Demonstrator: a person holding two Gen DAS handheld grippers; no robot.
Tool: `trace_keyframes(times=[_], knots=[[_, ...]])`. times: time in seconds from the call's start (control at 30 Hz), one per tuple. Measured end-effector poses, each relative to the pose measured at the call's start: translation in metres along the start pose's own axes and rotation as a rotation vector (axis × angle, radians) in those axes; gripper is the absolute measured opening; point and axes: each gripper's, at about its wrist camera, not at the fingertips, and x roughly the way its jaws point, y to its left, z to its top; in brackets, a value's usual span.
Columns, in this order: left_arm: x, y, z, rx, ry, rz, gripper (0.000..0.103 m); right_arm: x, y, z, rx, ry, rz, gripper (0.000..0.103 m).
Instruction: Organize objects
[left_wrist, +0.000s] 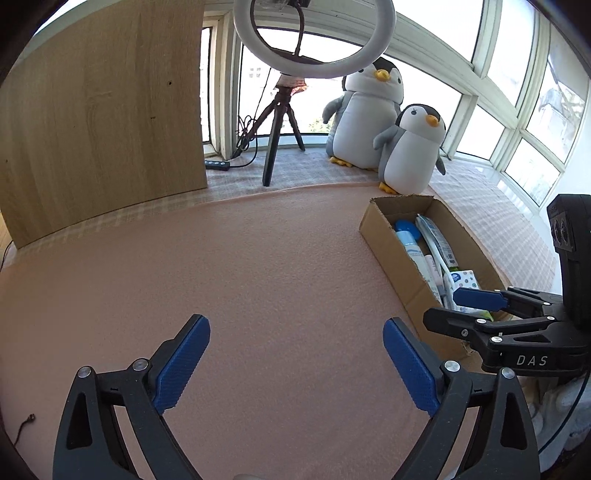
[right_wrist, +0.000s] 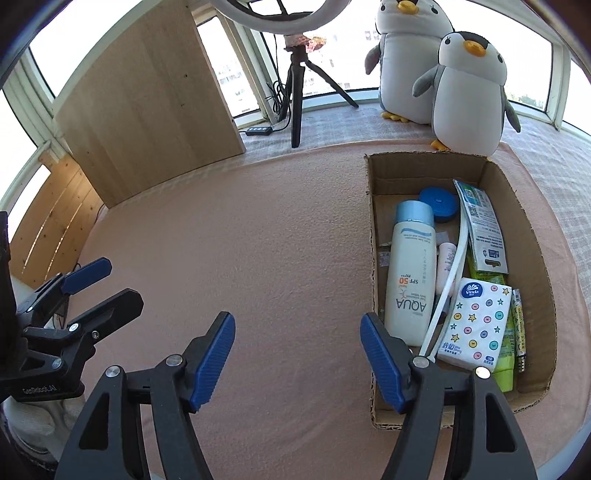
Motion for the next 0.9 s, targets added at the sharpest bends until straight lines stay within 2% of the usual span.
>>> trace_keyframes(times=[0.37,0.57,0.9], knots=[[-0.048,0.060,-0.042,-0.123,-0.017,0.083,0.097,-0.007,0.056,-0.016,-0.047,-0.044,-0.022,0.067],[-0.066,0.079,-0.060,-0.129,-0.008,0.133,0.097,-0.009,0.081,-0.024,-0.106,-0.068,-0.060,0.067],[-0.083,0.091,-0.072,-0.150,-0.017,0.133,0.099,-0.009,0.102,-0.037,-0.108,-0.074,-0.048,0.067]])
